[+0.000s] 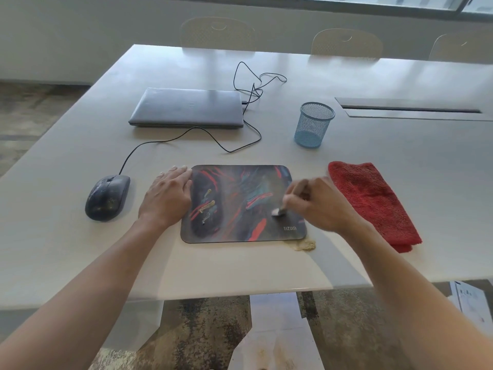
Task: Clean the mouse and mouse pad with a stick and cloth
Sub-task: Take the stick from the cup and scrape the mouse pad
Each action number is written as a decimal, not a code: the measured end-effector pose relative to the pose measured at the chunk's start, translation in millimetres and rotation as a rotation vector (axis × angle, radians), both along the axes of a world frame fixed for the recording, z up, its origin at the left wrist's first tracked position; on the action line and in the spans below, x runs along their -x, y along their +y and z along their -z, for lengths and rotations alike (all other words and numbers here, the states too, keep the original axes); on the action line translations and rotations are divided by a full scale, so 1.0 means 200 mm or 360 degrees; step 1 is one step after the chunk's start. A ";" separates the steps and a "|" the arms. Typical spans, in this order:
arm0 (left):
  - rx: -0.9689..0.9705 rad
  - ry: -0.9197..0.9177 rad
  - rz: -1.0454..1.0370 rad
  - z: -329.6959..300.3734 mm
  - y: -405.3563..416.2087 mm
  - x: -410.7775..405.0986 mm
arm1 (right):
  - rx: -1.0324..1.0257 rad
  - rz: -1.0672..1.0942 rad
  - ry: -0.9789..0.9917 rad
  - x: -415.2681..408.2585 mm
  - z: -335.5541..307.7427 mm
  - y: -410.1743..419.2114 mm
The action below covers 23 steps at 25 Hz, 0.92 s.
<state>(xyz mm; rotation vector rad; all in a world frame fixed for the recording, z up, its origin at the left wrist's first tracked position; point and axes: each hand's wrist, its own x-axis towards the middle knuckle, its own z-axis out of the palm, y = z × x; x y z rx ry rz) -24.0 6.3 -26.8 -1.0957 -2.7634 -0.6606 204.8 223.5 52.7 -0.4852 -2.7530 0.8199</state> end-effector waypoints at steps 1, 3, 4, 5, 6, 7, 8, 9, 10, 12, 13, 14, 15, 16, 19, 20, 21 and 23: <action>0.0004 0.0001 0.0000 0.00 0.00 0.00 | 0.0040 -0.0070 -0.0040 -0.06 -0.01 -0.01; 0.0006 0.0005 -0.0004 0.00 0.00 0.00 | 0.0153 -0.0159 -0.0115 -0.13 -0.05 -0.01; 0.0005 0.0005 -0.0006 0.00 0.00 0.00 | 0.0182 -0.0173 -0.0127 -0.14 -0.06 0.00; 0.0003 0.0005 -0.0006 0.00 0.01 0.00 | 0.0191 -0.0167 -0.0098 -0.12 -0.07 0.01; 0.0002 0.0005 -0.0005 0.00 0.01 0.00 | 0.0181 -0.0132 -0.0028 -0.09 -0.08 0.03; 0.0002 0.0002 -0.0005 0.00 0.01 0.00 | 0.0148 -0.0064 0.0065 -0.05 -0.08 0.05; 0.0003 -0.0005 -0.0007 0.00 0.01 0.00 | 0.0091 0.0030 0.0154 0.01 -0.07 0.07; 0.0003 -0.0011 -0.0009 0.00 0.01 0.00 | 0.0022 0.0122 0.0219 0.06 -0.05 0.09; 0.0003 -0.0012 -0.0011 0.00 0.00 0.00 | -0.0032 0.0189 0.0252 0.11 -0.03 0.11; 0.0002 -0.0011 -0.0011 0.00 0.00 0.00 | -0.0050 0.0230 0.0213 0.17 0.01 0.13; 0.0004 -0.0016 -0.0014 0.00 0.00 0.00 | -0.0043 0.0227 0.0176 0.17 0.03 0.13; 0.0006 -0.0022 -0.0016 0.00 0.00 0.00 | -0.0045 0.0230 0.0161 0.15 0.04 0.13; 0.0005 -0.0027 -0.0018 0.00 0.00 0.00 | -0.0055 0.0237 0.0169 0.12 0.05 0.13; 0.0003 -0.0029 -0.0021 0.00 0.00 0.00 | -0.0059 0.0236 0.0186 0.09 0.05 0.13; -0.0002 -0.0026 -0.0030 0.01 0.00 0.00 | -0.0028 0.0150 0.0215 -0.06 0.04 0.09; -0.0002 -0.0025 -0.0034 0.01 0.00 0.00 | -0.0007 0.0105 0.0205 -0.12 0.03 0.07; -0.0001 -0.0024 -0.0040 0.01 0.00 0.00 | 0.0020 0.0067 0.0182 -0.17 0.02 0.05; 0.0002 -0.0028 -0.0057 0.00 0.01 0.00 | 0.0062 0.0009 0.0122 -0.24 0.01 0.03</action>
